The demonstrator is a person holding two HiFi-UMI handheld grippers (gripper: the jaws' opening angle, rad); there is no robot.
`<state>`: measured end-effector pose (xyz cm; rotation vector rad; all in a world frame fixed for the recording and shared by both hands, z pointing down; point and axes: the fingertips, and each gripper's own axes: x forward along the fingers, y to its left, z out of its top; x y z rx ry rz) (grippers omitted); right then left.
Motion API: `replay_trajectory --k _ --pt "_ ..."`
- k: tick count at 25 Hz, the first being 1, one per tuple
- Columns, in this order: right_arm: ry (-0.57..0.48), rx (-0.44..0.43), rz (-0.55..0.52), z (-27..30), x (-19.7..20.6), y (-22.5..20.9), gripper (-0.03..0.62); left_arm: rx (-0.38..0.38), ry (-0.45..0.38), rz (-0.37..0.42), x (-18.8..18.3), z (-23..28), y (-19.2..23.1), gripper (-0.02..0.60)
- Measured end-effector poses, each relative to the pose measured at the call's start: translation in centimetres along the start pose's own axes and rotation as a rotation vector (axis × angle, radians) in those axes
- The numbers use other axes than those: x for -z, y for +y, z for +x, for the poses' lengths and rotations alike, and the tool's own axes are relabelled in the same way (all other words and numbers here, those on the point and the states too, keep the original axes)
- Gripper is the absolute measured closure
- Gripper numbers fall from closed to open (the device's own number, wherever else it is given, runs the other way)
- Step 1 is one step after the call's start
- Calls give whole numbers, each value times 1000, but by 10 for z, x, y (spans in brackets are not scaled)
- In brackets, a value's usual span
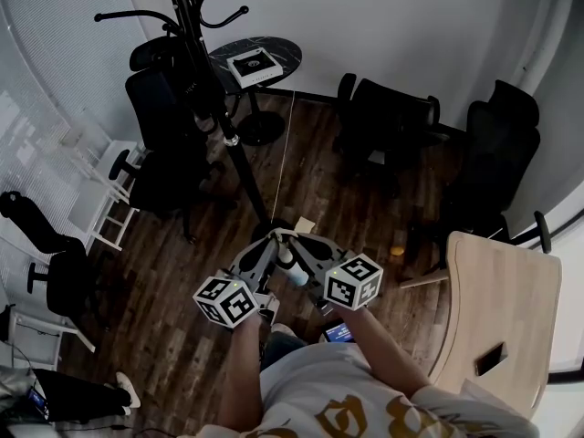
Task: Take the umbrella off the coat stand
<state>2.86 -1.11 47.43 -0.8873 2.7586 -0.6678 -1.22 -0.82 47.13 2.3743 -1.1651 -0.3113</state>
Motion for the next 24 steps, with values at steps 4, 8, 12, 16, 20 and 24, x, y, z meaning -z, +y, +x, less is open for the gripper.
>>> replay_trajectory --k 4,8,12,16,20,24 --pt "-2 0 0 -2 -1 1 582 3 -4 1 0 -1 -2 558" --pt "3 0 -7 -4 -1 1 582 4 -5 2 1 0 -4 558" --pt "-2 3 -11 -5 -3 1 582 10 -4 1 -1 0 -5 558" --pt "-9 0 -10 -5 -6 1 582 14 -7 3 -4 2 -6 558" --pt "-8 3 -13 -4 -5 1 582 16 -2 1 -3 2 -5 558" --pt "-6 4 -15 -6 -4 2 582 13 0 3 -1 0 -6 558"
